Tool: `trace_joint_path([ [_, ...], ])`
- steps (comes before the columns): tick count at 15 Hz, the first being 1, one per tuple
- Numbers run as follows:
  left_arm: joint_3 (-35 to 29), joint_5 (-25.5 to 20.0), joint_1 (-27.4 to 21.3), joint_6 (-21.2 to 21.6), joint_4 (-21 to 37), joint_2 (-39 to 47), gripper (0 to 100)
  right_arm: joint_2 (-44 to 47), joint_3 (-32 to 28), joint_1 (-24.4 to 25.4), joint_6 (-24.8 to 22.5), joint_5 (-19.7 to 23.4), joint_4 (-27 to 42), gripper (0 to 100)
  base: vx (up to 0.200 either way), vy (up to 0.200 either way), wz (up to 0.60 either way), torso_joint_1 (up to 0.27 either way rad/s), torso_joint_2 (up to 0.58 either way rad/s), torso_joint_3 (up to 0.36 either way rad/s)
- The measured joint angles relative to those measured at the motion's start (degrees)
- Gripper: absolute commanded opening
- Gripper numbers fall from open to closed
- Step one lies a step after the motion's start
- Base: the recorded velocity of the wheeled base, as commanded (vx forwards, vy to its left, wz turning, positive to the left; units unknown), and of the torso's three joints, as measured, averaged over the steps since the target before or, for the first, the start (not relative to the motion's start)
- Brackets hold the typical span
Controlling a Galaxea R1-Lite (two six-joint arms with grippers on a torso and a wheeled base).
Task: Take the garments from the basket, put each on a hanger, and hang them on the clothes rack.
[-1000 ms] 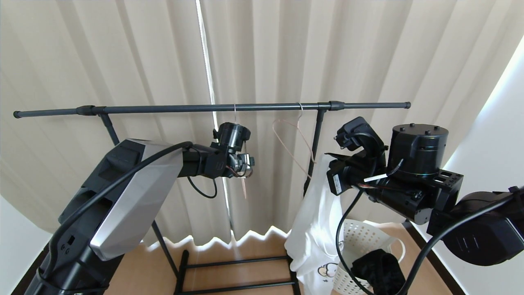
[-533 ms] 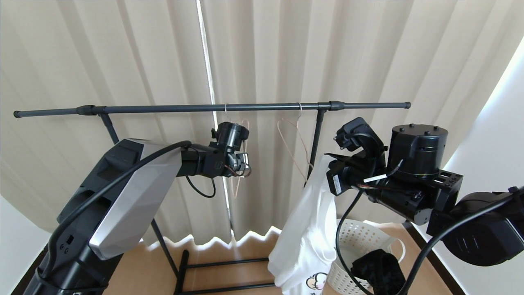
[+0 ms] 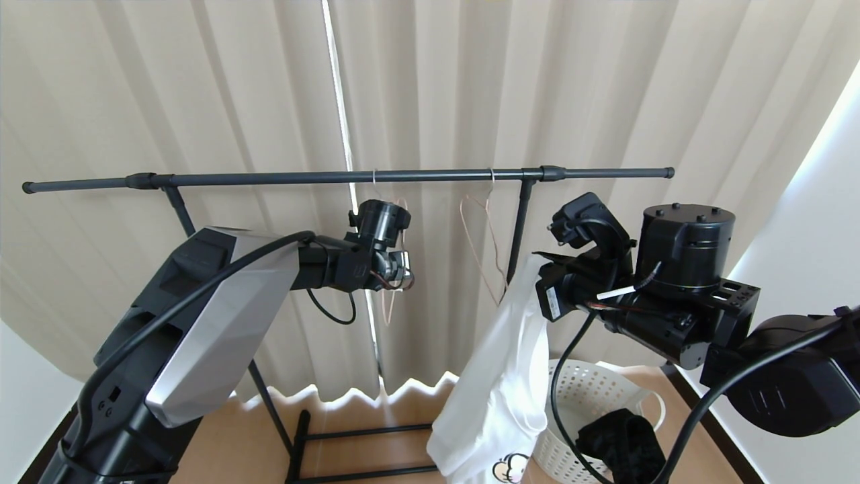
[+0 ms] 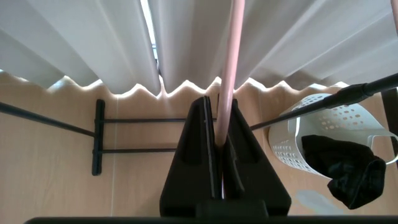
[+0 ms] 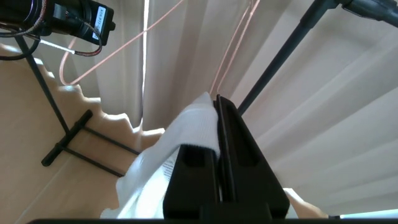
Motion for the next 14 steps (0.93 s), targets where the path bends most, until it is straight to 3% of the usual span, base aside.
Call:
trace_joint_path([
  [3,0.00,0.50,-0.05,0.00,0.01,-0.22,0,0.04,0.00,0.00,0.00,0.02,-0.02,0,0.000,0.000,0.00,0.000,0.00,0.000],
  [10,0.18,6.35,-2.12,0.22,0.12,-3.30,0,-0.05,0.17,0.05,0.00,0.05,0.00,0,0.000,0.000,0.00,0.000,0.00,0.000],
  [14,3.22,8.13,-3.52,0.24,0.06,-5.88,0,-0.29,0.28,0.09,0.00,0.02,-0.02,0,0.000,0.000,0.00,0.000,0.00,0.000],
])
